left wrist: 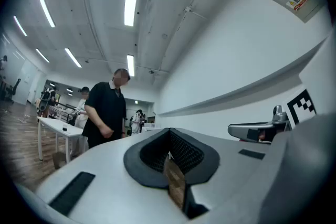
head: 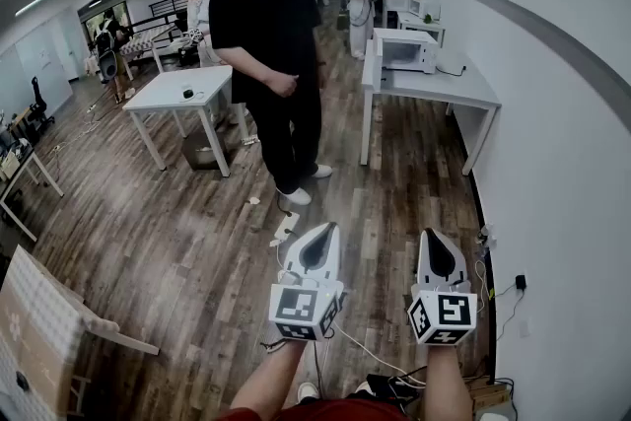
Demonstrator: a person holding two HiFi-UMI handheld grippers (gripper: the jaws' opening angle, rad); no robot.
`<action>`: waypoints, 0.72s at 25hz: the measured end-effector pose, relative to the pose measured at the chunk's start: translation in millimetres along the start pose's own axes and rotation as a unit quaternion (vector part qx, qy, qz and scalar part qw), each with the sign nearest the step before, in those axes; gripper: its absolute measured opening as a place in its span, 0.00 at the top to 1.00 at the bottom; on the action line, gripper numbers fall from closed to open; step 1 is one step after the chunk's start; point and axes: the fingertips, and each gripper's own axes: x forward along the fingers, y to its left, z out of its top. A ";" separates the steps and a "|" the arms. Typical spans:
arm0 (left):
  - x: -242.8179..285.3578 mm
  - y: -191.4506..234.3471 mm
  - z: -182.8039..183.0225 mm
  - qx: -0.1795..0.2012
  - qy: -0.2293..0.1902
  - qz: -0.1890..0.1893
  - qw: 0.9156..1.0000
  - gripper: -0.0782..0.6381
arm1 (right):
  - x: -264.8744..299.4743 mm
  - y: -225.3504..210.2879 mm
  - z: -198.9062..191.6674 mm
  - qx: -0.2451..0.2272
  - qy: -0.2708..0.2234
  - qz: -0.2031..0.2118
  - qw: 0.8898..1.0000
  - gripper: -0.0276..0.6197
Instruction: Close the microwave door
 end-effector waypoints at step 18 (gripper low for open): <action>41.0 -82.4 -16.6 0.011 0.014 0.005 1.000 0.85 | -10.6 -75.4 -5.7 0.020 -0.004 0.006 1.000 0.91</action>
